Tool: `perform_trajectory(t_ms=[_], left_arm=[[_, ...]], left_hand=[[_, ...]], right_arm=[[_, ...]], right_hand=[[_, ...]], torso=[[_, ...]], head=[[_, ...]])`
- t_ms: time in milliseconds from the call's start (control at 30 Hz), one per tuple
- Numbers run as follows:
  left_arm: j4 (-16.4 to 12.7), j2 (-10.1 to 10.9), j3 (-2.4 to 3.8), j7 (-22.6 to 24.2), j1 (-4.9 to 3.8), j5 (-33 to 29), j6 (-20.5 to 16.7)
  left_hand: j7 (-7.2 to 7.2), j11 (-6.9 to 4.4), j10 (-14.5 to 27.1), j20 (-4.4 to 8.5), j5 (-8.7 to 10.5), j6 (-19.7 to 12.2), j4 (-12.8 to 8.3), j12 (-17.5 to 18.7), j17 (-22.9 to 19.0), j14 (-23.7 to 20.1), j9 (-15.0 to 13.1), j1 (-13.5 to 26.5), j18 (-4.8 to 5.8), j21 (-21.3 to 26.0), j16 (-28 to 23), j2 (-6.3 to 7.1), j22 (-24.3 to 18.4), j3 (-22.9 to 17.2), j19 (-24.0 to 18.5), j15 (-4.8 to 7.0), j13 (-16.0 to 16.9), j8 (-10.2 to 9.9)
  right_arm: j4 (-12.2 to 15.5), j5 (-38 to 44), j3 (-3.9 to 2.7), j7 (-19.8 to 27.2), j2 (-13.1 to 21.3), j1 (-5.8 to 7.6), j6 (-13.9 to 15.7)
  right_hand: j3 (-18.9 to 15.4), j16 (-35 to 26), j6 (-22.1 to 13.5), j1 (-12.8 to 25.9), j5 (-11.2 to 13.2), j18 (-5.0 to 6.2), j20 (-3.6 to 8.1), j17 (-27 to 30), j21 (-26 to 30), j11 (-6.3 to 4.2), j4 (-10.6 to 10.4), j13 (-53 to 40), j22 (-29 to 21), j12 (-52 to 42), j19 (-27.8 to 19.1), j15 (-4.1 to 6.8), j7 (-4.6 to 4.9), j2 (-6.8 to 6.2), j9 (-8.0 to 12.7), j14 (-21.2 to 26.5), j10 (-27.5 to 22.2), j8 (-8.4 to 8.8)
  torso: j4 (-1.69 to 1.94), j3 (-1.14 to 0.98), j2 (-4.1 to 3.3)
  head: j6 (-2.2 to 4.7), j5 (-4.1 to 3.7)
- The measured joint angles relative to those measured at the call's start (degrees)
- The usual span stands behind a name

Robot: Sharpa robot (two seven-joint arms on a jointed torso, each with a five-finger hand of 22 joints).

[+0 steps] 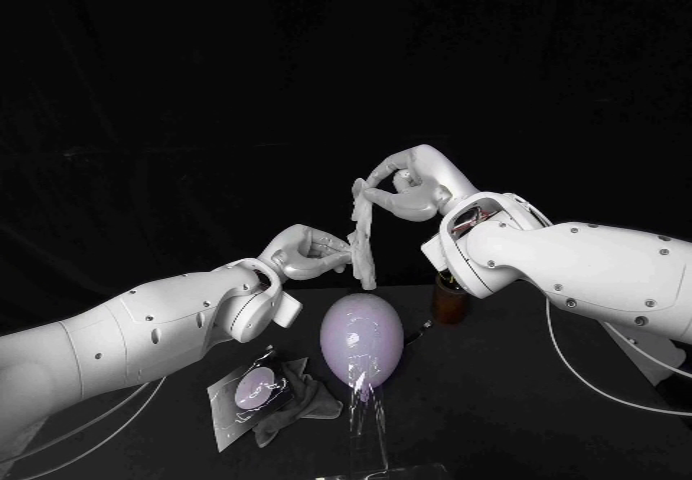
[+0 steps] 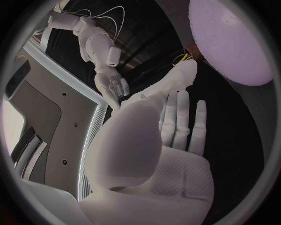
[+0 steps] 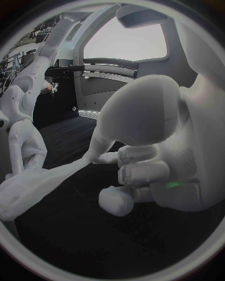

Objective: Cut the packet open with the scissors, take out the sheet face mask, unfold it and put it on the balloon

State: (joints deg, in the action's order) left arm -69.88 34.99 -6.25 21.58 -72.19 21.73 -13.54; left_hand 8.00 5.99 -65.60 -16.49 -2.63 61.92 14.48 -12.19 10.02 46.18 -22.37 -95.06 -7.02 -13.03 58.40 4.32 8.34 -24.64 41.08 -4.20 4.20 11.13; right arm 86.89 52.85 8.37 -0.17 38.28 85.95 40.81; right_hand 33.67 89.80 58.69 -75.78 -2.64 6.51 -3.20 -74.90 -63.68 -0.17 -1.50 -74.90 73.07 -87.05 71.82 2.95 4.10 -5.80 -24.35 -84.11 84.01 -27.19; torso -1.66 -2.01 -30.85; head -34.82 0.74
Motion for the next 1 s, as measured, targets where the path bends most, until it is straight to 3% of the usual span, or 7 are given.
perform_trajectory(t_ms=[133, 200, 367, 467, 667, 1000], left_arm=[[-0.1, 0.7, 0.16, 0.4, 0.01, -0.8, -0.6], [-0.3, 1.4, 0.45, 0.6, 0.01, -1.3, -0.9], [-1.2, 2.9, 1.02, 1.0, -0.3, -2.0, -1.7], [-1.5, 3.5, 1.24, 1.1, -1.16, -2.2, -2.1], [-1.4, 3.8, 1.42, 1.0, -3.62, -2.0, -2.3], [-0.2, 3.2, 1.38, -1.0, -6.5, 0.4, -2.0]], left_hand=[[0.23, -0.11, -0.3, 0.0, 0.02, -0.3, -0.3, 0.3, 0.1, 0.0, 0.0, 0.6, 0.0, 0.0, 0.0, 0.57, 0.0, -1.5, 0.0, 0.0, 0.0, 0.4], [0.16, -0.16, -0.7, 0.0, 0.03, -0.9, -0.8, 0.7, 0.3, 0.0, 0.0, 1.5, 0.0, -0.2, 0.0, 1.27, 0.1, -3.3, 0.0, 0.0, 0.0, 1.7], [0.35, -0.06, -1.0, 0.19, 0.18, -1.5, -1.9, 1.1, 0.4, 0.0, 0.0, 2.8, -0.13, -1.0, 0.0, 1.85, 0.5, -5.3, 1.0, -0.01, 0.0, 2.6], [0.4, -0.05, -1.0, 0.19, -0.03, -1.9, -2.4, 1.4, 0.5, 0.0, 0.0, 3.3, -0.95, -1.2, 0.0, 1.88, 0.6, -6.2, 1.0, -0.01, 0.0, 3.0], [0.59, 0.02, -1.3, 0.2, -0.04, -2.1, -3.3, 1.4, 0.6, -0.2, 0.0, 4.2, -0.96, -1.5, 0.0, 2.48, 0.8, -7.2, 1.0, 0.19, 0.0, 3.7], [0.6, -0.05, -1.8, 0.2, -0.03, -2.3, -3.8, 1.4, 0.7, -0.2, 0.0, 4.9, -0.95, -1.7, 0.0, 2.79, 1.0, -8.0, 1.0, 0.19, 0.2, 4.1]], right_arm=[[-0.1, -0.2, 0.02, 0.0, 0.8, -0.17, 0.0], [-0.3, -0.5, 0.05, 0.0, 1.3, -0.3, 0.0], [-0.9, -1.1, 0.14, 0.0, 2.2, -0.79, 0.0], [-1.2, -1.5, 0.21, 0.0, 2.6, -1.26, 0.0], [-1.7, -2.7, 0.29, 0.2, 2.9, -2.02, 0.4], [-2.3, -6.5, 0.42, 1.8, 2.9, -3.11, 2.3]], right_hand=[[0.0, 0.0, 0.0, 0.0, 0.0, 0.0, 0.0, 0.0, 0.0, 0.0, 0.0, 0.0, 0.0, 0.0, 0.0, 0.0, -0.01, 0.0, 0.0, 0.0, 0.0, -0.11], [0.0, 0.0, 0.0, 0.0, 0.0, -0.01, 0.0, 0.0, 0.0, 0.0, 0.0, 0.0, 0.0, 0.0, 0.0, 0.0, 0.05, -0.01, 0.0, 0.0, 0.0, -0.22], [0.0, 0.0, 0.1, 0.0, 0.0, -0.01, 0.0, 0.0, 0.0, 0.0, 0.0, 0.0, 0.0, 0.1, 0.0, -0.01, 0.13, -0.01, 0.0, 0.0, 0.0, -0.23], [0.0, 0.0, 0.1, 0.0, 0.1, -0.02, 0.0, 0.0, 0.0, 0.0, 0.0, 0.0, 0.0, 0.1, 0.0, -0.09, 0.13, -0.01, 0.0, 0.1, 0.0, -0.23], [0.0, -0.1, 0.1, 0.0, 0.1, -0.07, 0.0, -0.1, 0.0, 0.0, 0.0, 0.0, 0.0, 0.1, 0.0, -0.1, 0.13, -0.01, 0.0, 0.1, 0.0, -0.22], [0.0, 0.0, 0.1, 0.0, 0.3, -0.35, 0.0, 0.0, 0.0, 0.0, 0.0, 0.0, -0.2, 0.1, 0.0, -0.1, 0.12, -0.02, 0.0, 0.1, 0.0, -0.1]], torso=[[0.0, 0.0, -0.02], [0.0, 0.0, -0.02], [0.0, -0.02, 0.01], [0.0, -0.02, 0.04], [0.0, -0.06, 0.05], [0.0, -0.05, -0.03]], head=[[0.05, 0.0], [0.0, -0.02], [-0.11, -0.08], [-0.16, -0.05], [-0.13, 0.04], [-0.05, 0.12]])
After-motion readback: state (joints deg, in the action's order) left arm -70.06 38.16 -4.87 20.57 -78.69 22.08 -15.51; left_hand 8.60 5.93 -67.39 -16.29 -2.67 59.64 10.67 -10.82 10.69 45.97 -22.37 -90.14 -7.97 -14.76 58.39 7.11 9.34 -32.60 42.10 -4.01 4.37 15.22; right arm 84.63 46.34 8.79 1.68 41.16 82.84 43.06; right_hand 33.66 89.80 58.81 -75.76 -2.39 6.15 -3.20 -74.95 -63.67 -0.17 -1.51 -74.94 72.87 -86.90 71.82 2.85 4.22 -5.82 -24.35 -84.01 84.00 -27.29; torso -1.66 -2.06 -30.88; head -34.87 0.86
